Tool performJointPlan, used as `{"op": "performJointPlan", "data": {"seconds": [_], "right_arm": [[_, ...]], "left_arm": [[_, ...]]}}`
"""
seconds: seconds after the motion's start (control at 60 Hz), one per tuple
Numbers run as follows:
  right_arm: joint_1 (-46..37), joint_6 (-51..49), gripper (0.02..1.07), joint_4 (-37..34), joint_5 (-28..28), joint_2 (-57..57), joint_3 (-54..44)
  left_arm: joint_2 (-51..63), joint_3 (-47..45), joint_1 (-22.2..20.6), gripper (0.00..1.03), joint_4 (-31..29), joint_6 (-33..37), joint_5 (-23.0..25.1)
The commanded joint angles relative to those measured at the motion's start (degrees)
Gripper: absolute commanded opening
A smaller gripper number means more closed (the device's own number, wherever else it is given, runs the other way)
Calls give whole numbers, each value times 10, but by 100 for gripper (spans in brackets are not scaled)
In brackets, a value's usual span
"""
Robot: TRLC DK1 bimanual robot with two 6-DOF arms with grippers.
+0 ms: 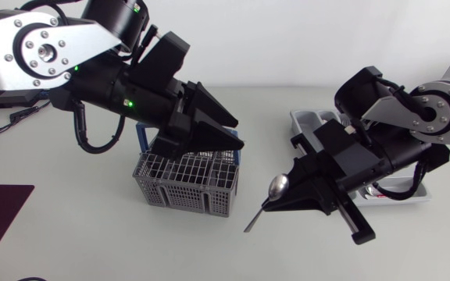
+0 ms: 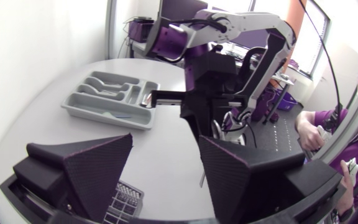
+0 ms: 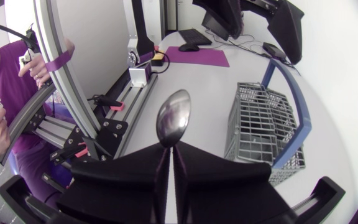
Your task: Unload the cutlery basket into the drawer organizer.
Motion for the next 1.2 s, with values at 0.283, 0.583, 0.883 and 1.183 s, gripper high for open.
{"op": "performJointPlan", "data": {"seconds": [0.283, 0.583, 0.883, 1.183], "right_arm": [[-68, -9, 8, 5, 90, -4, -16], [-100, 13, 8, 45, 217, -47, -37], [-137, 23, 8, 91, 337, -86, -76], [-211, 5, 8, 113, 402, -96, -88]], "left_arm": [[-27, -80, -11, 99, 69, -46, -160], [-54, -114, -29, 99, 75, -51, -237], [-88, -144, -30, 99, 76, -55, -259], [-112, -173, -40, 99, 71, -63, -308]]}}
